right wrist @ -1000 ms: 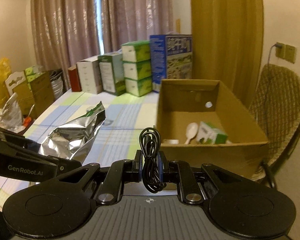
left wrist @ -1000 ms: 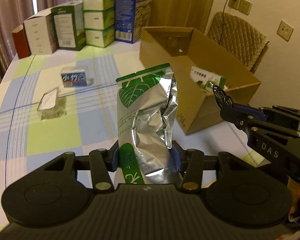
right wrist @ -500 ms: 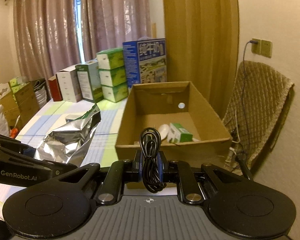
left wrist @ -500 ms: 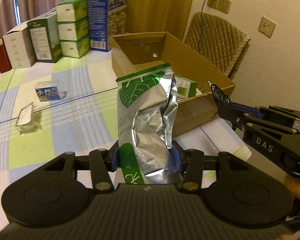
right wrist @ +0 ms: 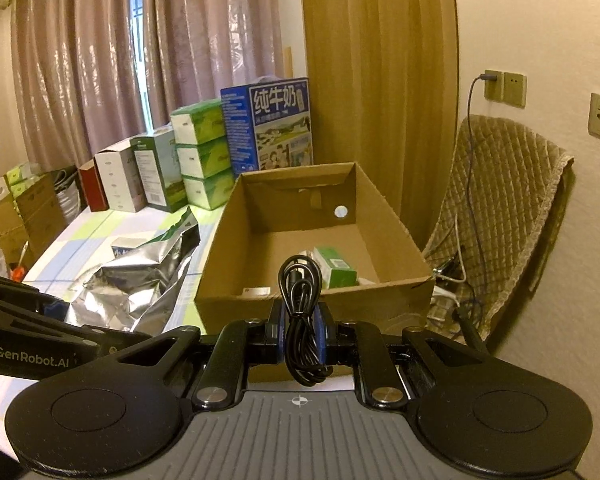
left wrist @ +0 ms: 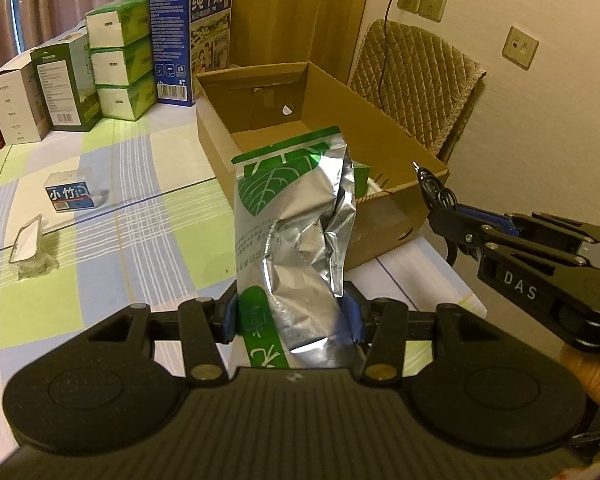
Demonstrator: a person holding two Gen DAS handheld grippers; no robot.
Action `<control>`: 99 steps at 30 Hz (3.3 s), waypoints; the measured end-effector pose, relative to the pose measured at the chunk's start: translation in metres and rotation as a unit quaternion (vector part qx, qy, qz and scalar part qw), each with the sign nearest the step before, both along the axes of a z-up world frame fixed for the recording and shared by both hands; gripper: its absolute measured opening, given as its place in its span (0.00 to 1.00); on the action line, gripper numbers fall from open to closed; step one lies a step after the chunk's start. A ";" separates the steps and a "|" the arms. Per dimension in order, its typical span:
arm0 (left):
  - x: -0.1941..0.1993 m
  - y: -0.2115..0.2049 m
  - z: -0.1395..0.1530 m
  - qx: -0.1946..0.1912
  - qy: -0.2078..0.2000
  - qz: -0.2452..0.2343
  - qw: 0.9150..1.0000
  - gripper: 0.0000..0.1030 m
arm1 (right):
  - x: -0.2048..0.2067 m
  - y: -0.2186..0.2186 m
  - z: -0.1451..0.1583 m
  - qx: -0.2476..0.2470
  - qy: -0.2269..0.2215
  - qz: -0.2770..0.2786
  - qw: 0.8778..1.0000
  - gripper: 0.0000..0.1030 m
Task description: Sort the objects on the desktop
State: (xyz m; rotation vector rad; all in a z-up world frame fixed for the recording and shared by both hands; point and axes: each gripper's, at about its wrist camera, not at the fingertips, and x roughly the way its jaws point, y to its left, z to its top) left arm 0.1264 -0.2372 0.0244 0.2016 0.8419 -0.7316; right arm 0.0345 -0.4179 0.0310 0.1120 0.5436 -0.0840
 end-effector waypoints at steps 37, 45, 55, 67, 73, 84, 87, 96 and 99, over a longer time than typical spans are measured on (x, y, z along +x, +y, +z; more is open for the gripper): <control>0.105 -0.115 0.009 -0.025 0.008 0.005 1.000 0.44 | 0.133 -0.084 0.015 0.005 -0.003 -0.005 1.000 0.11; 0.120 -0.122 -0.005 -0.026 0.021 0.014 0.999 0.44 | 0.147 -0.087 0.006 0.006 0.007 -0.003 1.000 0.11; 0.135 -0.122 -0.010 -0.030 0.017 0.034 0.999 0.50 | 0.157 -0.086 0.000 0.009 0.011 -0.004 1.000 0.11; 0.129 -0.087 -0.007 -0.044 0.010 0.062 0.997 0.58 | 0.160 -0.074 -0.007 0.034 0.022 0.006 0.999 0.11; 0.127 -0.072 -0.005 -0.051 0.010 0.076 0.996 0.60 | 0.168 -0.071 -0.004 0.063 0.005 0.012 0.998 0.22; 0.111 -0.046 -0.002 -0.052 0.005 0.093 0.994 0.72 | 0.140 -0.077 0.005 0.073 -0.010 -0.012 0.997 0.50; 0.104 -0.037 -0.002 -0.050 0.006 0.100 0.994 0.75 | 0.121 -0.074 0.007 0.077 -0.013 -0.017 0.997 0.57; 0.074 -0.003 0.001 -0.044 0.005 0.120 0.992 0.87 | 0.071 -0.043 0.015 0.066 -0.019 -0.014 0.998 0.94; 0.062 0.009 0.005 -0.042 0.001 0.123 0.992 0.90 | 0.059 -0.031 0.018 0.061 -0.023 -0.008 0.998 0.98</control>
